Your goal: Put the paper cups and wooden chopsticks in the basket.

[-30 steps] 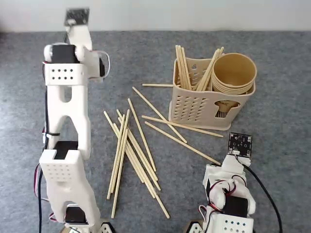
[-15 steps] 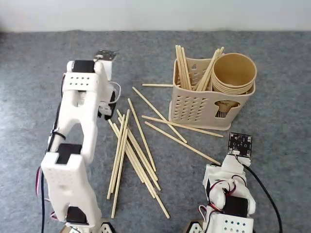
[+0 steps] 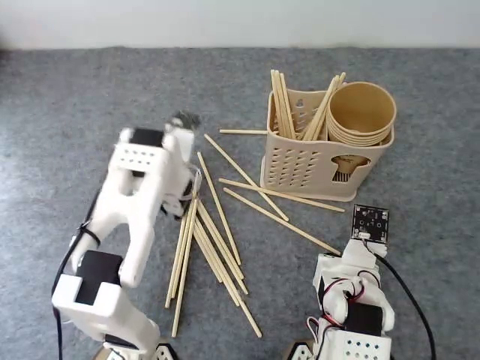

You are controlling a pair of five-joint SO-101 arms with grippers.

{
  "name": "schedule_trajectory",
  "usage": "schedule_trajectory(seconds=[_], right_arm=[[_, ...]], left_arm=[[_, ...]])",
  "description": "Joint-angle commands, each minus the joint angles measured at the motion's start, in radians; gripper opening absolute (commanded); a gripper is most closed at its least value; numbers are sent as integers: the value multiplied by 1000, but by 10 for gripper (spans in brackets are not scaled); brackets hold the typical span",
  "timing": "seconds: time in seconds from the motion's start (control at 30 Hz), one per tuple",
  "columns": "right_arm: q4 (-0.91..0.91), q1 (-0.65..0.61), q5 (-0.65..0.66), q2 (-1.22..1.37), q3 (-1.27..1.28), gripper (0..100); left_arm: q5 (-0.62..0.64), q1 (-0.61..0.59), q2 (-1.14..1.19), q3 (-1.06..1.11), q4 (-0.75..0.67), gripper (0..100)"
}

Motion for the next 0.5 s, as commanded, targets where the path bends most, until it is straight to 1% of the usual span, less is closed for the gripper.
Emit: schedule_trajectory(seconds=[0.0, 0.07, 0.23, 0.3, 0.47], right_arm=[[-22, 2, 0, -2, 0, 9], [-22, 2, 0, -2, 0, 9], [-22, 2, 0, -2, 0, 9], [-22, 2, 0, -2, 0, 9], [-22, 2, 0, -2, 0, 10]], left_arm=[[2, 38, -66, 74, -95, 94], [3, 49, -64, 104, -141, 94], [23, 87, -57, 139, -204, 94], [51, 87, -55, 156, -253, 94], [55, 80, -55, 216, -341, 95]])
